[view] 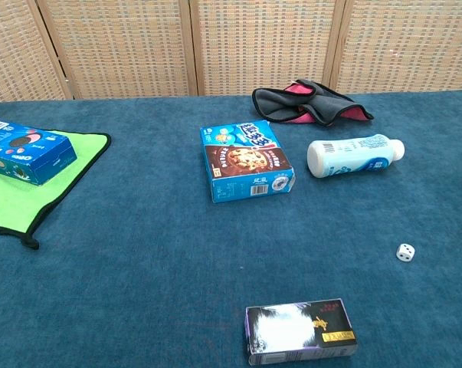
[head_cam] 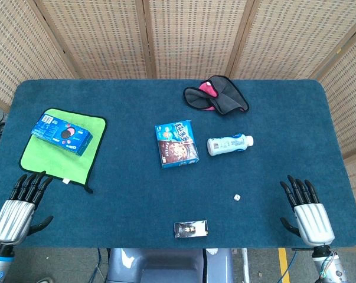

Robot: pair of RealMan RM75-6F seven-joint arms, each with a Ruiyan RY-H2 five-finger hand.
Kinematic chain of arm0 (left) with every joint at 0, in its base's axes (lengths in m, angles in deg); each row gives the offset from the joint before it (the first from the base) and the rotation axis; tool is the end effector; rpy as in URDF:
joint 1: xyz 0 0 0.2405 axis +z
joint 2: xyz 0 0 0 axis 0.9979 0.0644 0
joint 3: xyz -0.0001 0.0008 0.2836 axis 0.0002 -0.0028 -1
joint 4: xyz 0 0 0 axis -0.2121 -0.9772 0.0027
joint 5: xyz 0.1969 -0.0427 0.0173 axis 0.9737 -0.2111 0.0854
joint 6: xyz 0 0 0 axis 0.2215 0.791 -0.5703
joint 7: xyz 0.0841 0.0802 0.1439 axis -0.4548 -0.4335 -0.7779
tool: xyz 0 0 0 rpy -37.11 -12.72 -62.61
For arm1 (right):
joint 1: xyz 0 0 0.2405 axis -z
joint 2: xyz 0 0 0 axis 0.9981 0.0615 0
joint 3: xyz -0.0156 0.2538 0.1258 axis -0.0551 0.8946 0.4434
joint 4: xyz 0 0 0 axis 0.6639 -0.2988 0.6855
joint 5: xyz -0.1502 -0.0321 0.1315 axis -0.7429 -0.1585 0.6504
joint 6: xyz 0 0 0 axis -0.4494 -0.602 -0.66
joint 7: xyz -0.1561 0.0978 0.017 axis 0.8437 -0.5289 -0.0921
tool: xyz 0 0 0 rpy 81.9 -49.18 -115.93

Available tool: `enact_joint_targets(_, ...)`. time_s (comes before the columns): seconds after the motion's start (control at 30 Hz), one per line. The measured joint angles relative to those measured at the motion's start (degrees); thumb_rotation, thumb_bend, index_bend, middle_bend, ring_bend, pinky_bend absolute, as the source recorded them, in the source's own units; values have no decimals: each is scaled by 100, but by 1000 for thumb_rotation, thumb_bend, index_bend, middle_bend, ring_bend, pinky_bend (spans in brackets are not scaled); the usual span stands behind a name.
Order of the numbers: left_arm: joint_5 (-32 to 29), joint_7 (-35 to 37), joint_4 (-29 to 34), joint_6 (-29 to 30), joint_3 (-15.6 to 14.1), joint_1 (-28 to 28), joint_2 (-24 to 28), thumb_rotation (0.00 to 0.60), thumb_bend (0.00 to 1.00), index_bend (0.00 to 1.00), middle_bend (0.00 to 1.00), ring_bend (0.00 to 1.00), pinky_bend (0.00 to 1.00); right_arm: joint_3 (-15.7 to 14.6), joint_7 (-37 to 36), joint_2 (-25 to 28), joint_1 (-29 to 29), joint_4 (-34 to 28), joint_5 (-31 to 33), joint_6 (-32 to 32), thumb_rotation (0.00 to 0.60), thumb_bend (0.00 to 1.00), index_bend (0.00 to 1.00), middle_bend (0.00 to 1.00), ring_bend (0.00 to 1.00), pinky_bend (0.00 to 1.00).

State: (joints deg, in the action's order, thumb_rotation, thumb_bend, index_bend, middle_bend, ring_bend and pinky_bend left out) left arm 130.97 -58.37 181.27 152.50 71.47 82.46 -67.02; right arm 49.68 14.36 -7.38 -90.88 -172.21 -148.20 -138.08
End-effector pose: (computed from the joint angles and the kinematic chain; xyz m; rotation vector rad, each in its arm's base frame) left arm -0.2937 0.1942 0.1349 -1.5891 -0.7838 -0.8850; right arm -0.3040 -0.2072 0.1198 1.5510 -0.8029 0.8677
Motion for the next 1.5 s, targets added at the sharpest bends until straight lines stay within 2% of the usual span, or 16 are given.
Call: enact_joint_targets(1.5, 153, 146, 87, 119, -36, 31, 104, 600, 212, 0, 0, 0, 0, -79, 106, 59, 54, -139, -131, -69, 600, 260, 0, 0, 0, 0)
